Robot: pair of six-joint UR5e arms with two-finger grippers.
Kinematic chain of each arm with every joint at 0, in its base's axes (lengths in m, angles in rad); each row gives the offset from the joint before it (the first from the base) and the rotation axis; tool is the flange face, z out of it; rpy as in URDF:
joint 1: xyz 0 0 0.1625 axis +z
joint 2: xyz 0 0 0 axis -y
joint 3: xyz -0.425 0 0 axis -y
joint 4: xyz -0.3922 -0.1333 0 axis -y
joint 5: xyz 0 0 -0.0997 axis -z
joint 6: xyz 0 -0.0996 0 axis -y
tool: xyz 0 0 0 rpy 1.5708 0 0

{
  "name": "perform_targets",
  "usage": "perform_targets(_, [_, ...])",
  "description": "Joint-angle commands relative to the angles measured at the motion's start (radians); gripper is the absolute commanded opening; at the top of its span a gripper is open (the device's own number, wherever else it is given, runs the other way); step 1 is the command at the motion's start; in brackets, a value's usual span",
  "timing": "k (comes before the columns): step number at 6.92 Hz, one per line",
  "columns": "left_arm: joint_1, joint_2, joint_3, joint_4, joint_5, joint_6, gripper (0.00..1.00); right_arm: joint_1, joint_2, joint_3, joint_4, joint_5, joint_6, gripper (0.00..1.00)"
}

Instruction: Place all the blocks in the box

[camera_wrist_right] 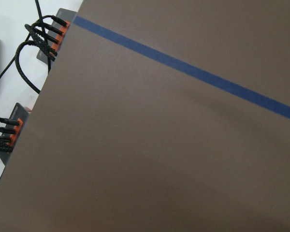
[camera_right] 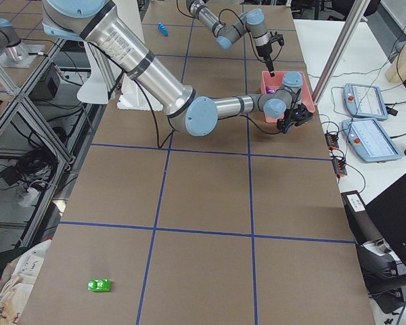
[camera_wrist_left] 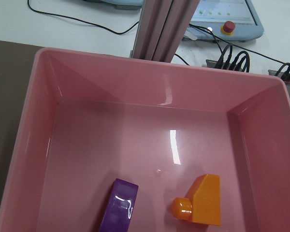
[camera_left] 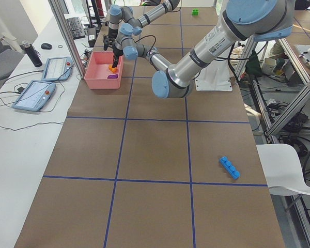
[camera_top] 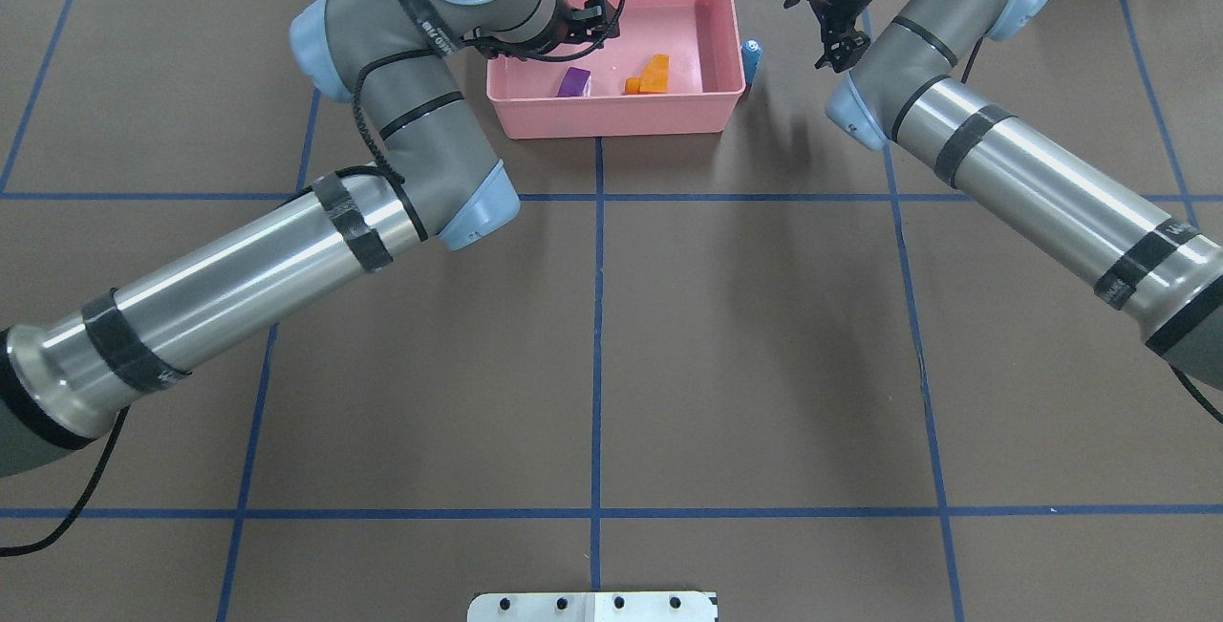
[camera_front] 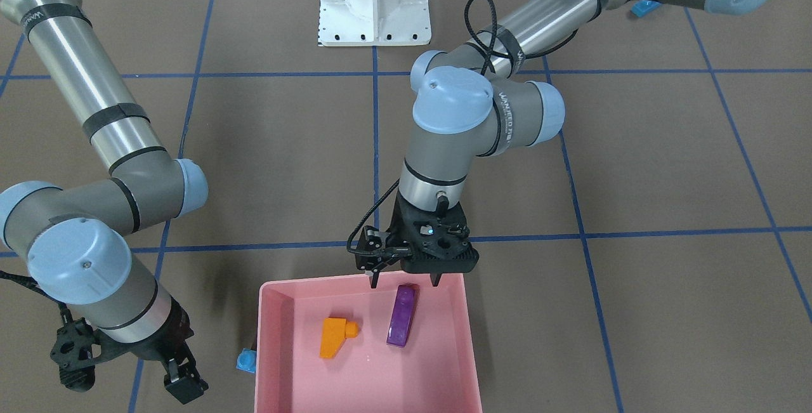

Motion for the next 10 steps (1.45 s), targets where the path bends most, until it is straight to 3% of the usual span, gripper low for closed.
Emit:
perform_targets(1, [0.001,0.063,-0.084,0.001,0.003,-0.009,1.00,-0.007,0.017,-0.021,0.001,0.039,0.126,0.99])
perform_targets(4, [0.001,0.064,-0.087,0.001,0.007,-0.013,1.00,-0.036,0.034,-0.030,0.002,0.041,0.227,0.99])
perform_targets(6, [-0.002,0.075,-0.103,0.001,0.006,-0.012,1.00,-0.055,0.101,-0.166,0.092,0.024,0.230,0.99])
perform_targets(10, [-0.004,0.092,-0.138,0.001,0.007,-0.013,1.00,-0.067,0.102,-0.188,0.096,-0.001,0.235,0.98])
